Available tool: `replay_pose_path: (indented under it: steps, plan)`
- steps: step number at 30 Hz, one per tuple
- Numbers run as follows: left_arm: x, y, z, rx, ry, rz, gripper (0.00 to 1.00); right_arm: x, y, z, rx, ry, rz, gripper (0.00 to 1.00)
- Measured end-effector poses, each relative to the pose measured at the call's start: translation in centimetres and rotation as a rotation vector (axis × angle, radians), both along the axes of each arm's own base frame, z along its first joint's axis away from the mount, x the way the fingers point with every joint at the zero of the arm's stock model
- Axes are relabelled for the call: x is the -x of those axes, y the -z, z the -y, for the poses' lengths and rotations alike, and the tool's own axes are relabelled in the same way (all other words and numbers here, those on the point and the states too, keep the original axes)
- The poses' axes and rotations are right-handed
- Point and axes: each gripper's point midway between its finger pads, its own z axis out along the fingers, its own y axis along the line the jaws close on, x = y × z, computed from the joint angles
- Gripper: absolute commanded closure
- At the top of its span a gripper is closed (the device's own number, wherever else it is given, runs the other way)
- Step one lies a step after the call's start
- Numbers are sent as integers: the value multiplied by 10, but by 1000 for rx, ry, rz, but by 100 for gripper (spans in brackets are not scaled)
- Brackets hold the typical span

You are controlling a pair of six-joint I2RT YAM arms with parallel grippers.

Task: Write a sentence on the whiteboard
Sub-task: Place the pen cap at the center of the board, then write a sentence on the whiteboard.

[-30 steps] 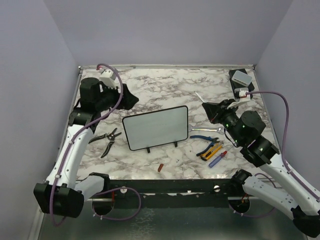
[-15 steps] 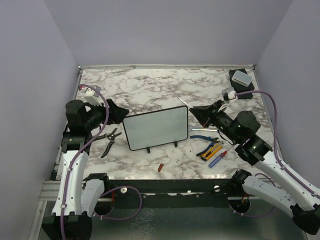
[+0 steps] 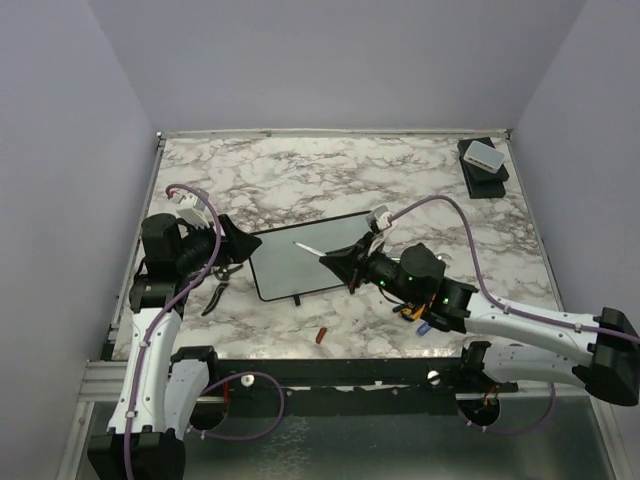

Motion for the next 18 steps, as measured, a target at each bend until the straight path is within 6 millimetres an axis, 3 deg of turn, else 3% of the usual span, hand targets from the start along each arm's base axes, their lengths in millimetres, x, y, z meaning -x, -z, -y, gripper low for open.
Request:
replay_pose_path:
  steps: [5, 18]
  plan:
    - [7, 12, 3, 11, 9, -38, 27, 0, 22, -25, 59, 4, -19, 99]
    - [9, 21, 5, 25, 12, -69, 44, -7, 36, -67, 119, 45, -4, 100]
